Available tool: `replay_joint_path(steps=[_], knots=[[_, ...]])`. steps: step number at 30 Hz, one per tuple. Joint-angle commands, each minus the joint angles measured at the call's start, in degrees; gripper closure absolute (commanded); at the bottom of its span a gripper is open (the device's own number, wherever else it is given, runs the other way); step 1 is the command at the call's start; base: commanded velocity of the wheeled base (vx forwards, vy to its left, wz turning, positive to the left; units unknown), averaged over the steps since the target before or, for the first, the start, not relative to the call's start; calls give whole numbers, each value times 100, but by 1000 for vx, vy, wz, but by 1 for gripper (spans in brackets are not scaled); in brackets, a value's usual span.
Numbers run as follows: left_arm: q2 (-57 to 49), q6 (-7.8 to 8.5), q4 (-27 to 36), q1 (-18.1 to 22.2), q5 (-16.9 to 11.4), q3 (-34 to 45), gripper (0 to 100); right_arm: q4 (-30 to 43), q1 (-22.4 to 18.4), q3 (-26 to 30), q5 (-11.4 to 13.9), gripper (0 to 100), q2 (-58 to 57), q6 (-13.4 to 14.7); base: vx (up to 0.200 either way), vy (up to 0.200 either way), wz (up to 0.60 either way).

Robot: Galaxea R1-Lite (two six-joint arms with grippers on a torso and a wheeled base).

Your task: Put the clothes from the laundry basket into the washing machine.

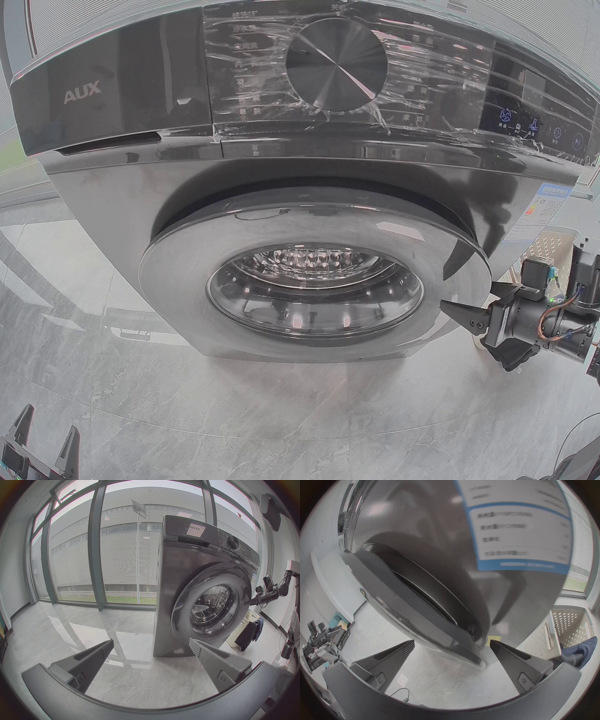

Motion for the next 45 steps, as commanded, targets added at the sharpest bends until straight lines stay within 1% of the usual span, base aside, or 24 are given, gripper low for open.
replay_joint_path(steps=[1, 5, 9, 12, 15, 18, 21, 26, 31, 36, 41, 43, 45], knots=[[-84, -2, 0, 0, 1, 84, 0, -150, 126, -124, 52, 0, 460, -1, 0, 0, 0], [-84, -2, 0, 0, 1, 84, 0, -221, 205, 96, 87, 0, 433, -1, 0, 0, 0], [-84, -2, 0, 0, 1, 84, 0, -203, 355, 579, 228, 0, 73, -10, 0, 0, 0], [-84, -2, 0, 0, 1, 84, 0, -185, 399, 685, 263, 0, -103, -10, 0, 0, 0], [-84, -2, 0, 0, 1, 84, 0, -229, 328, 597, 263, 0, -59, -10, 0, 0, 0], [-84, -2, 0, 0, 1, 84, 0, -212, 267, 395, 254, 0, 29, -10, -200, 0, 0], [-84, -2, 0, 0, 1, 84, 0, -238, 284, 351, 254, 0, 196, -10, -200, 0, 0], [-84, -2, 0, 0, 1, 84, 0, -229, 469, 571, 254, 0, 135, -1, 0, 0, 0], [-84, -2, 0, 0, 1, 84, 0, -229, 557, 790, 254, 0, -76, -1, 0, 0, 0], [-84, -2, 0, 0, 1, 84, 0, -256, 487, 676, 245, 0, -32, -1, 0, 0, 0], [-84, -2, 0, 0, 1, 84, 0, -238, 530, 632, 236, 0, -6, -1, -200, 0, 0], [-84, -2, 0, 0, 1, 84, 0, -229, 557, 685, 236, 0, 3, -1, -200, 0, 0], [-84, -2, 0, 0, 1, 84, 0, -229, 671, 834, 245, 0, 29, -1, 0, 0, 0]])
